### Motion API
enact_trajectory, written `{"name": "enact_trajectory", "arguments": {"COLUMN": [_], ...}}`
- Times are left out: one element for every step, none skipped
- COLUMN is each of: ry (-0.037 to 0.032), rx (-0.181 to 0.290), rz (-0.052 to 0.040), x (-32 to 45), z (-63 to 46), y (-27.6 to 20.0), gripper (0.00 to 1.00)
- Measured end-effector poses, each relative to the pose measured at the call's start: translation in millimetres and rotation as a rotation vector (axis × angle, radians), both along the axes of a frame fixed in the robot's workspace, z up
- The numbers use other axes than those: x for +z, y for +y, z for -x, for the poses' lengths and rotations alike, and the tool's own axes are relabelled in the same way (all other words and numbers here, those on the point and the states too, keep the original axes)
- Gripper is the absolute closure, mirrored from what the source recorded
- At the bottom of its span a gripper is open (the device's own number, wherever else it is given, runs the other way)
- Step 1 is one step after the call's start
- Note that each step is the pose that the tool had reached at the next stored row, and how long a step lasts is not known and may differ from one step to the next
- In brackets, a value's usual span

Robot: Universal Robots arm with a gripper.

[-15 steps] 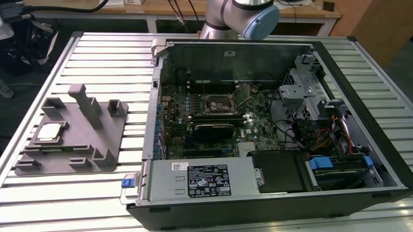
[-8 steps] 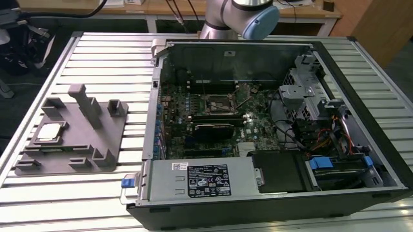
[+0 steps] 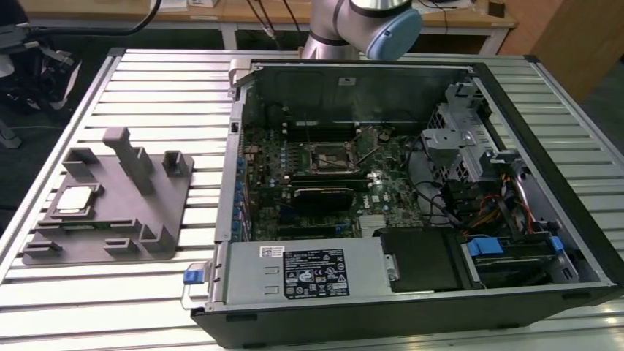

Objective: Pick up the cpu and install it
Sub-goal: 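Reach for the cpu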

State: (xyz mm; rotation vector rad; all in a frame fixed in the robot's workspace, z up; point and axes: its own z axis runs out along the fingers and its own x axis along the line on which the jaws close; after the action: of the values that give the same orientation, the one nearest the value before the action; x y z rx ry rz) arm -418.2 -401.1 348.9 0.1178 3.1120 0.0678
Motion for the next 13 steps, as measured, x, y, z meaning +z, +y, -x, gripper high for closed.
{"name": "enact_trajectory", "arguments": {"ry": [0.0000, 0.0001, 0.0000, 0.0000, 0.0000, 0.0000, 0.0001, 0.0000, 0.0000, 0.0000, 0.0001, 0.0001, 0.0000], "rx": [0.000, 0.000, 0.000, 0.000, 0.000, 0.000, 0.000, 0.000, 0.000, 0.000, 0.000, 0.000, 0.000], "rz": [0.0000, 0.0000, 0.0000, 0.0000, 0.0000, 0.0000, 0.0000, 0.0000, -0.0001, -0.0001, 0.0000, 0.0000, 0.0000], "x": [-1.3, -2.5, -3.9, -5.2, -6.6, -8.1, -9.5, -10.8, -12.2, -13.4, -14.6, -15.8, -17.1], "z": [0.5, 1.0, 1.4, 1.7, 2.1, 2.4, 2.7, 2.9, 3.2, 3.6, 3.9, 4.3, 4.7], "y": [-0.2, -0.4, -0.6, -0.8, -1.0, -1.3, -1.5, -1.9, -2.1, -2.4, -2.7, -3.0, -3.3], "gripper": [0.89, 0.89, 0.89, 0.89, 0.89, 0.89, 0.89, 0.89, 0.89, 0.89, 0.89, 0.89, 0.89]}}
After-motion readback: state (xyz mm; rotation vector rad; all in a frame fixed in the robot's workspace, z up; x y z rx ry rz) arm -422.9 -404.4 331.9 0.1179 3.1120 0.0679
